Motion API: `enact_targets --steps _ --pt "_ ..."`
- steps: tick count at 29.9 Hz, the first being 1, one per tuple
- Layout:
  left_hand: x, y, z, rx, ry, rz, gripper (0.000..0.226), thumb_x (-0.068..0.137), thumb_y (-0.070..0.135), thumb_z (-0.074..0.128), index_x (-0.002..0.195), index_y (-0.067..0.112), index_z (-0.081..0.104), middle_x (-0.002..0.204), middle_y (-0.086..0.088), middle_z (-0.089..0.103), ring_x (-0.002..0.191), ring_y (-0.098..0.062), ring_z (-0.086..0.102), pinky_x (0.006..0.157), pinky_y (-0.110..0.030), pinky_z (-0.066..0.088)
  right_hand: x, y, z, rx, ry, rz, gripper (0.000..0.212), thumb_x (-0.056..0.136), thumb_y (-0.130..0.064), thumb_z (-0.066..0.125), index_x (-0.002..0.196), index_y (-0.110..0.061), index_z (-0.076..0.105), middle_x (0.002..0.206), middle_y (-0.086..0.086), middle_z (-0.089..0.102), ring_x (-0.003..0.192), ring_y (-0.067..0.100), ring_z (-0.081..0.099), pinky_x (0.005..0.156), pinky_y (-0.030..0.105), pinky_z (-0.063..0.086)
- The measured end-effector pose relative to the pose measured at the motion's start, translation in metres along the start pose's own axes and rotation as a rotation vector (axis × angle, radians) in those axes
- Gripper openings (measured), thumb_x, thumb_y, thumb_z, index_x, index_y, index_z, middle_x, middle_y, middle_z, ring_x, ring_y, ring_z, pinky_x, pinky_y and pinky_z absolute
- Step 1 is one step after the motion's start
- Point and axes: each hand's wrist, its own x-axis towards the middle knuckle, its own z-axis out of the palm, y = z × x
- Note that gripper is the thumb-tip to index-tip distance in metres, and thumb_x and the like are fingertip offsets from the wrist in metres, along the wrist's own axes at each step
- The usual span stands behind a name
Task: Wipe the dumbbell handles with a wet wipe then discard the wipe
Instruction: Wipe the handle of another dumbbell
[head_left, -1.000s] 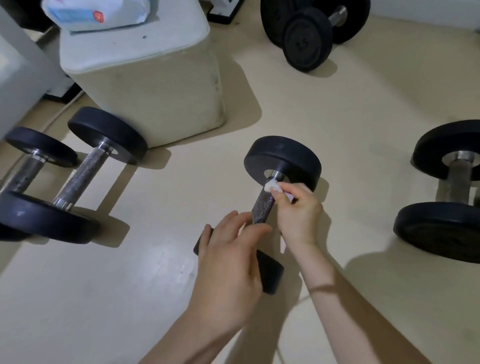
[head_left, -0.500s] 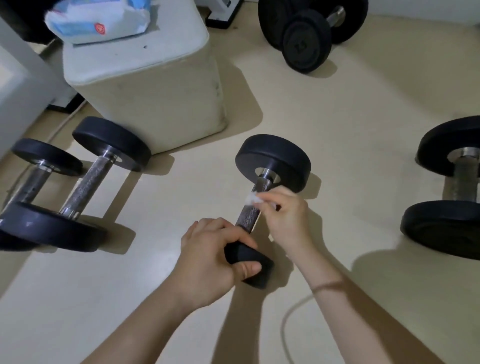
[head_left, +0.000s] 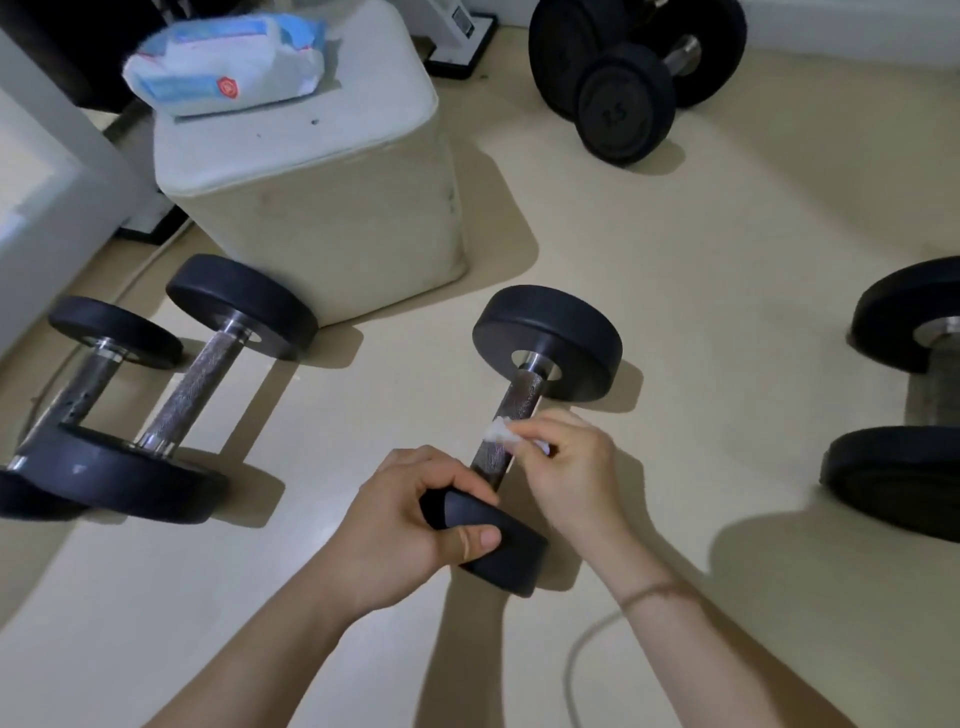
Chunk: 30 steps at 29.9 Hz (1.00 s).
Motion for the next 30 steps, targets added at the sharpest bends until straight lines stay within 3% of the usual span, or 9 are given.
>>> enact_targets --steps 3,7,11,14,19,23,26,28,30 --pt "0.003 -0.005 0.002 0.012 -0.002 -0.007 0.025 0.059 0.038 0.077 0.083 0.041 0.07 0.093 0.019 0.062 0.107 -0.002 0.047 0.085 -0.019 0.039 0.019 0.004 0.0 -0.023 0.155 0.063 0.009 0.078 -0.014 0.075 0.071 -0.01 0.072 0.065 -0.011 0.053 0.065 -0.003 0.052 0.06 0.004 0.033" --pt "0.001 -0.003 -0.002 -0.054 -0.003 -0.003 0.025 0.059 0.037 0.078 0.083 0.04 0.07 0.093 0.018 0.062 0.107 -0.006 0.05 0.087 -0.025 0.044 -0.009 -0.003 0.003 -0.003 -0.094 -0.018 0.007 0.073 -0.005 0.077 0.071 -0.011 0.074 0.068 -0.015 0.057 0.067 -0.004 0.056 0.063 0.006 0.038" --pt "0.007 -0.004 -0.014 -0.16 -0.092 -0.052 0.019 0.062 0.027 0.079 0.08 0.028 0.073 0.091 0.008 0.065 0.091 -0.012 0.062 0.073 -0.026 0.052 0.031 -0.002 0.01 -0.014 0.072 0.022 0.004 0.077 -0.007 0.075 0.075 -0.004 0.073 0.084 -0.004 0.057 0.07 -0.006 0.055 0.067 0.001 0.038" --pt "0.007 -0.003 -0.022 -0.229 -0.1 -0.065 0.02 0.062 0.022 0.079 0.082 0.021 0.073 0.091 0.001 0.068 0.085 -0.015 0.065 0.07 -0.026 0.054 0.016 -0.009 0.017 -0.11 -0.004 -0.122 0.004 0.08 -0.008 0.073 0.079 -0.004 0.072 0.086 0.004 0.061 0.076 0.002 0.055 0.068 0.001 0.039" --pt "0.01 -0.01 -0.025 -0.265 -0.105 -0.114 0.023 0.064 0.018 0.077 0.086 0.014 0.072 0.093 -0.001 0.067 0.086 -0.014 0.065 0.069 -0.02 0.05 0.034 -0.01 0.016 -0.204 -0.039 -0.173 0.01 0.081 -0.001 0.066 0.084 -0.007 0.073 0.09 0.008 0.061 0.079 0.018 0.062 0.074 0.028 0.053" --pt "0.009 -0.013 -0.022 -0.317 -0.042 -0.096 0.022 0.061 0.015 0.077 0.083 0.014 0.074 0.095 0.003 0.066 0.089 -0.01 0.062 0.071 -0.016 0.047 0.005 -0.017 0.009 -0.224 -0.255 -0.242 0.013 0.079 -0.002 0.065 0.08 -0.012 0.074 0.081 0.005 0.061 0.071 0.015 0.058 0.067 0.023 0.048" --pt "0.013 -0.017 -0.024 -0.313 -0.029 -0.116 0.022 0.059 0.017 0.077 0.081 0.015 0.075 0.098 0.005 0.066 0.091 -0.007 0.061 0.07 -0.014 0.047 0.047 -0.007 0.012 -0.263 -0.023 -0.238 0.01 0.079 -0.002 0.064 0.081 -0.006 0.073 0.082 0.01 0.059 0.072 0.02 0.059 0.069 0.015 0.043" --pt "0.012 -0.017 -0.026 -0.308 -0.038 -0.152 0.022 0.058 0.019 0.076 0.08 0.017 0.075 0.103 0.006 0.064 0.095 -0.005 0.06 0.07 -0.013 0.046 0.039 -0.006 0.016 -0.252 -0.013 -0.19 0.009 0.079 -0.001 0.065 0.078 -0.007 0.072 0.082 0.01 0.058 0.073 0.025 0.061 0.07 0.021 0.047" --pt "0.01 -0.014 -0.028 -0.296 -0.015 -0.17 0.022 0.058 0.021 0.074 0.08 0.022 0.075 0.109 0.006 0.062 0.1 -0.003 0.057 0.073 -0.012 0.044 0.009 -0.009 0.016 -0.229 -0.158 -0.217 0.011 0.079 -0.001 0.066 0.076 -0.011 0.071 0.08 0.007 0.058 0.07 0.022 0.059 0.065 0.033 0.05"
